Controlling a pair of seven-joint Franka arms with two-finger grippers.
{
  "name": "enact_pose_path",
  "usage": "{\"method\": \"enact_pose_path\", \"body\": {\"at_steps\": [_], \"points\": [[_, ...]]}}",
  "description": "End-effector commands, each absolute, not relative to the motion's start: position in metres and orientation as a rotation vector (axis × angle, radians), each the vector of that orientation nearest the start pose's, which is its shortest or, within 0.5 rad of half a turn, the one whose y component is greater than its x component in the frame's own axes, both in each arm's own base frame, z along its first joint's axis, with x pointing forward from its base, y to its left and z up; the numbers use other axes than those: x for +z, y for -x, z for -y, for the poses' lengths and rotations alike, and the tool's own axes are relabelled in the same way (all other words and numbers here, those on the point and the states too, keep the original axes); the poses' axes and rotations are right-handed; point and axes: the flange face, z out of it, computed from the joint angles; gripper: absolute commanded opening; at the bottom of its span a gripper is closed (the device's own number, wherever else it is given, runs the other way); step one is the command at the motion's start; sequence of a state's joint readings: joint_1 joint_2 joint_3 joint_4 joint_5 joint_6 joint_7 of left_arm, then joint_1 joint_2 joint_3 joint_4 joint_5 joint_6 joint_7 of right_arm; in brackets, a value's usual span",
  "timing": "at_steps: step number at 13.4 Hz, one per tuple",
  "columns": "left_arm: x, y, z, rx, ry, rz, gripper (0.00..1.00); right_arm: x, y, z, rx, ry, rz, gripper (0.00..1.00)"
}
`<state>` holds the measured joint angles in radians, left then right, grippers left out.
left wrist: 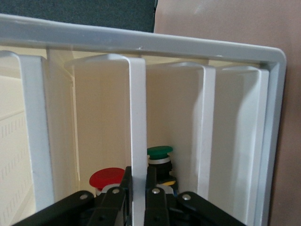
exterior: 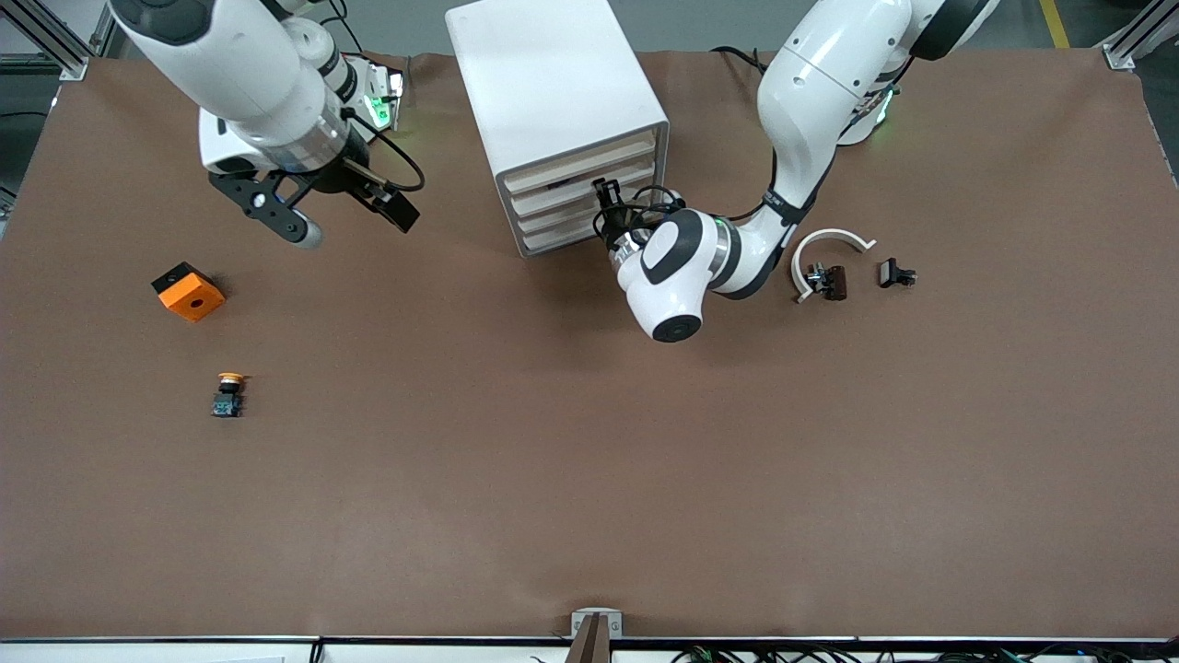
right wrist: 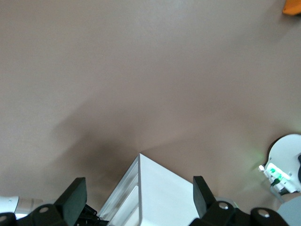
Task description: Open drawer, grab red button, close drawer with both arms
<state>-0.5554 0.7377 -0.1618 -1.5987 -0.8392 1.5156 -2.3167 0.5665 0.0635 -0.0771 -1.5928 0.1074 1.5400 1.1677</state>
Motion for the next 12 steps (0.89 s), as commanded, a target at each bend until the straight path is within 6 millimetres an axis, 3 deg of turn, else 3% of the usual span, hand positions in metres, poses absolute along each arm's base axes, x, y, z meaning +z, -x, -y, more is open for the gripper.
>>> {"method": "enact_pose_path", "body": {"at_steps": [1,3,7,10,12], "points": [[0.218,-0.445,0.445,1.225,1.174,1.812,0.02,0.562,-0.495,-0.308,0.245,2.894,-1.249,1.0],[0.233,-0.467,0.438,1.256,1.174,1.838,0.02,0.546,-0.494,-0.325,0.251,2.884,-1.342,1.0],[0.242,-0.511,0.398,1.299,1.118,1.921,0.03,0.512,-0.489,-0.371,0.236,2.817,-1.555,1.0],[0.247,-0.541,0.359,1.345,1.06,1.986,0.04,0.495,-0.478,-0.407,0.207,2.778,-1.6,1.0],[0.258,-0.559,0.347,1.367,1.064,2.023,0.04,0.476,-0.472,-0.426,0.201,2.758,-1.659,1.0]]}}
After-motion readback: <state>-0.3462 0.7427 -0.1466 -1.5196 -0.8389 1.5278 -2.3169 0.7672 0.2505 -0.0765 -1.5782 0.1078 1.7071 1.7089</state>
